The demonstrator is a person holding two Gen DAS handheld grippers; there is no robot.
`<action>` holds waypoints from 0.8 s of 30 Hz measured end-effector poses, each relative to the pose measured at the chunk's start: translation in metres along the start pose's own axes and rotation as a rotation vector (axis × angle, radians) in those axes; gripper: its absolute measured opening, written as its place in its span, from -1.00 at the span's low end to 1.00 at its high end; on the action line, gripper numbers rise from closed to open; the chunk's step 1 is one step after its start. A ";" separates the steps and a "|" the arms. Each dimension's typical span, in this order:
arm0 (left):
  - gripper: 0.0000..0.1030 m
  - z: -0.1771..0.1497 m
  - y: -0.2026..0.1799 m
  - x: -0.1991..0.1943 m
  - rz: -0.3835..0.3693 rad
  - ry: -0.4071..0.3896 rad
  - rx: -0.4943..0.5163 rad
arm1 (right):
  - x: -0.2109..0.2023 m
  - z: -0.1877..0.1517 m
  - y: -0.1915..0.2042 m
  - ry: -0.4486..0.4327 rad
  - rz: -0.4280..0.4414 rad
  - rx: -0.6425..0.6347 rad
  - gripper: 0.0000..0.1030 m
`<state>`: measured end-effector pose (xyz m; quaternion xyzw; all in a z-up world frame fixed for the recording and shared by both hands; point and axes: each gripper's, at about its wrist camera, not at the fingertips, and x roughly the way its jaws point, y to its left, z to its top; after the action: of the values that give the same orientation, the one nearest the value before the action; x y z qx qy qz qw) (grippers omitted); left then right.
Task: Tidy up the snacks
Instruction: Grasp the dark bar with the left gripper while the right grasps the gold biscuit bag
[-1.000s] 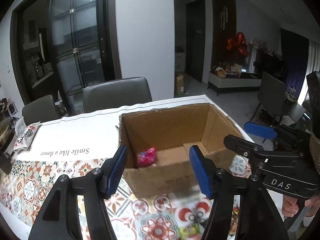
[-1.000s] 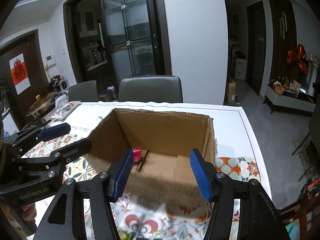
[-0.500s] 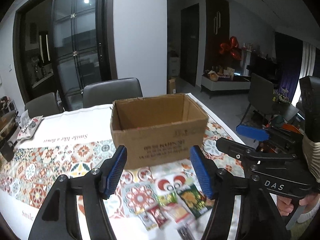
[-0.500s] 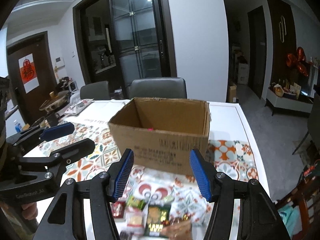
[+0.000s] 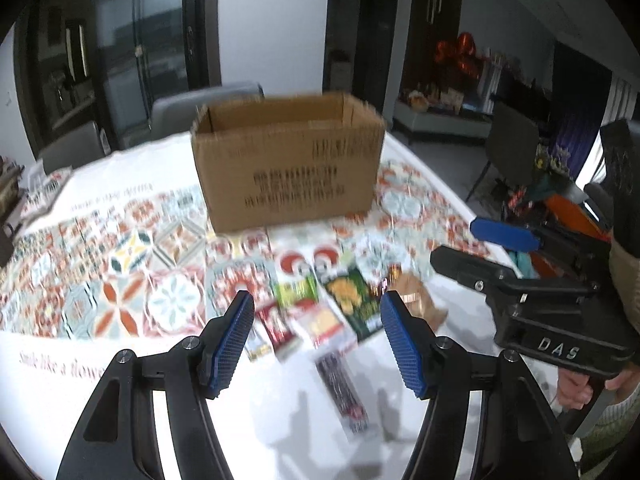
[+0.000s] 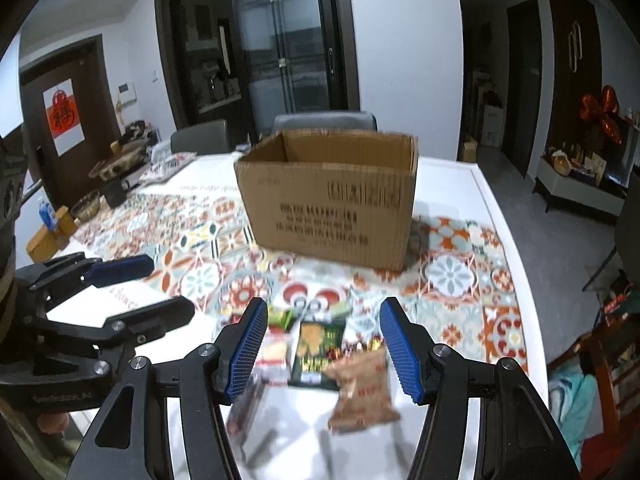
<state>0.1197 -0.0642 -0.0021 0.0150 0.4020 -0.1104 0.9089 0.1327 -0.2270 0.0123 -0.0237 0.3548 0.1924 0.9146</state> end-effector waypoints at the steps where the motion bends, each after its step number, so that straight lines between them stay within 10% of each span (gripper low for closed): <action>1: 0.25 -0.006 -0.001 0.004 0.002 0.021 -0.005 | 0.002 -0.005 -0.002 0.016 0.000 0.005 0.15; 24: 0.02 -0.049 -0.004 0.081 -0.091 0.299 -0.111 | 0.077 -0.059 -0.035 0.300 -0.003 0.108 0.15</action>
<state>0.1363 -0.0773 -0.0944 -0.0372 0.5383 -0.1255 0.8325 0.1600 -0.2436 -0.0855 -0.0035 0.4974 0.1660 0.8515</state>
